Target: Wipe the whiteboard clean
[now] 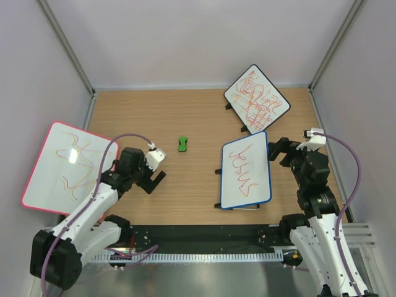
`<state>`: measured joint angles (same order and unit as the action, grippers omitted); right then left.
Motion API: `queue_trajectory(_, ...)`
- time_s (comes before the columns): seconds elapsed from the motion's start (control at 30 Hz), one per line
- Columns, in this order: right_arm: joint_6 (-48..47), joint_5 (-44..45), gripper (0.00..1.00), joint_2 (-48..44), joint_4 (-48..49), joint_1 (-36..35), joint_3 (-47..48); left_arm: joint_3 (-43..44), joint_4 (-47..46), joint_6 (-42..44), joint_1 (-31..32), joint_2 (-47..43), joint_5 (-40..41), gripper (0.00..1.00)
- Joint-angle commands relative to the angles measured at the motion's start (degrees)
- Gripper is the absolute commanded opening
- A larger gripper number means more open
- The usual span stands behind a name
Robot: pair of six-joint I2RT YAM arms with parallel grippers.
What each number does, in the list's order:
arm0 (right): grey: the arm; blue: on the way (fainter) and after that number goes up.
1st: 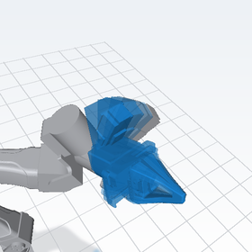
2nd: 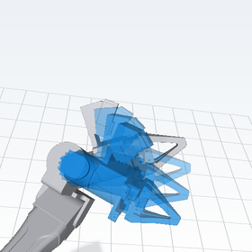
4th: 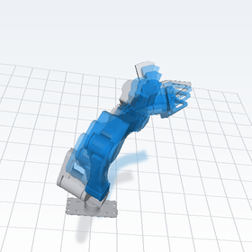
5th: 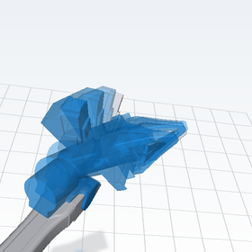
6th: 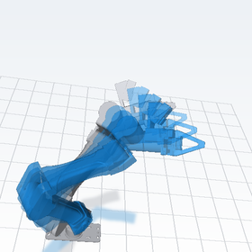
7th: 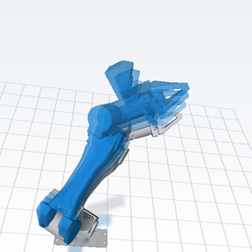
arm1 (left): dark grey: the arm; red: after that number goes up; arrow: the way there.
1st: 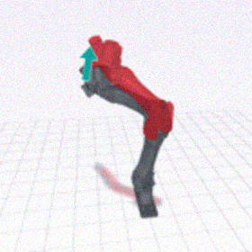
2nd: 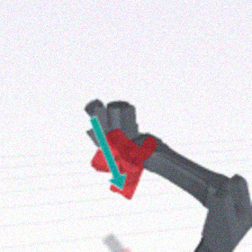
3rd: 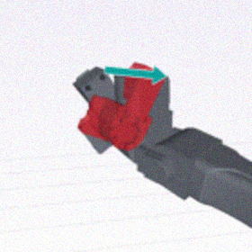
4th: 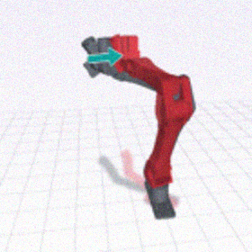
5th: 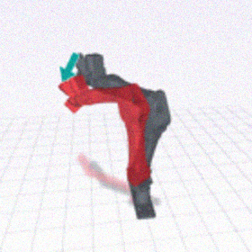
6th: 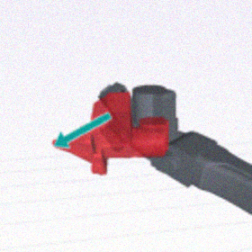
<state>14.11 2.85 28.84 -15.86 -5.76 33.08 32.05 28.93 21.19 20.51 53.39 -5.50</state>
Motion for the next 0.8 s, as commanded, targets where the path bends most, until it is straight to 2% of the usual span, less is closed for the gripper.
queue_trajectory(0.0,-0.22,0.05,1.00,-0.63,2.15,0.05,0.49,0.90,-3.17,-2.55,0.05,-0.48,0.66,1.00)
queue_trajectory(0.17,-0.13,-1.79,1.00,-0.28,1.88,0.13,2.07,5.29,-1.86,-0.90,0.05,1.10,-2.93,1.00)
queue_trajectory(0.23,0.04,-5.57,1.00,-0.19,2.06,0.13,2.51,10.10,-0.02,0.69,-0.03,3.47,-3.90,1.00)
queue_trajectory(0.3,0.74,-8.81,1.00,-0.19,2.93,0.13,2.95,14.24,2.09,0.00,0.14,8.30,-4.78,1.00)
queue_trajectory(0.4,3.82,-8.74,1.00,-0.80,3.38,0.13,3.48,21.11,3.24,-1.58,0.32,15.59,-5.05,1.00)
queue_trajectory(0.57,8.29,-8.48,1.00,-0.72,0.75,0.13,5.49,32.69,3.41,-9.84,1.37,30.68,-4.96,0.90)
queue_trajectory(0.67,8.57,-8.22,1.00,1.39,-4.24,0.13,8.92,37.36,3.33,-16.34,3.64,36.76,-3.56,0.88)
queue_trajectory(0.77,7.78,-5.41,1.00,2.62,-7.77,0.13,10.95,38.52,-0.88,-24.50,5.93,39.77,2.58,0.87)
